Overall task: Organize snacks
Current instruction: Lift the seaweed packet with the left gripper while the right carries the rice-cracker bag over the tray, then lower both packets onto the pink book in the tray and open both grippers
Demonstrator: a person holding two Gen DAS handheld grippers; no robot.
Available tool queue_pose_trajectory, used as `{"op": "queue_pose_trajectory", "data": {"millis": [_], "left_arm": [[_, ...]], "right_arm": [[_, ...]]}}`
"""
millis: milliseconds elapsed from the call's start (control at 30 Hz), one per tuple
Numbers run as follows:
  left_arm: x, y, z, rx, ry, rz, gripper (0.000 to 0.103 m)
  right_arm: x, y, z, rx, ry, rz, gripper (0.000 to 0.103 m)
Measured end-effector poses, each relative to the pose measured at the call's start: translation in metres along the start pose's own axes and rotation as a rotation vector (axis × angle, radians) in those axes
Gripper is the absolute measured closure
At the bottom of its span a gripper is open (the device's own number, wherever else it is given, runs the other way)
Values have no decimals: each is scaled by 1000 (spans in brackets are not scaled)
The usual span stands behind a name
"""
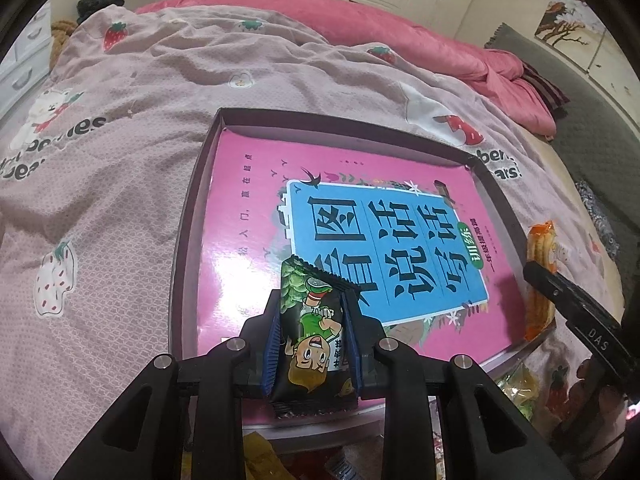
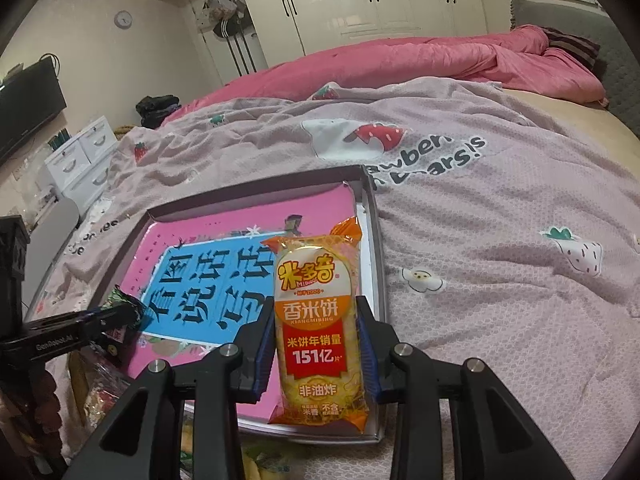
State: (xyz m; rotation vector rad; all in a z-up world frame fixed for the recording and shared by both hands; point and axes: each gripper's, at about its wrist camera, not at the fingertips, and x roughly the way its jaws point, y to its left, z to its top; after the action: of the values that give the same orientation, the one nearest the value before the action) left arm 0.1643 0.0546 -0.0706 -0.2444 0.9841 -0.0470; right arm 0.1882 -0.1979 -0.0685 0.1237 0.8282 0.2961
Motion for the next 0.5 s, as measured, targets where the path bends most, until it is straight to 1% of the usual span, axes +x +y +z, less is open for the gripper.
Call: {"op": "queue_pose_trajectory", "data": {"millis": [167,500], "left_arm": [[1,-1,-1,4,9,-9,74],[0,0,-2,12,16,-13,74]], "right_arm": [[2,-3,-2,3,16,-24,66],[2,5,-5,-50,28,-44,65]]}}
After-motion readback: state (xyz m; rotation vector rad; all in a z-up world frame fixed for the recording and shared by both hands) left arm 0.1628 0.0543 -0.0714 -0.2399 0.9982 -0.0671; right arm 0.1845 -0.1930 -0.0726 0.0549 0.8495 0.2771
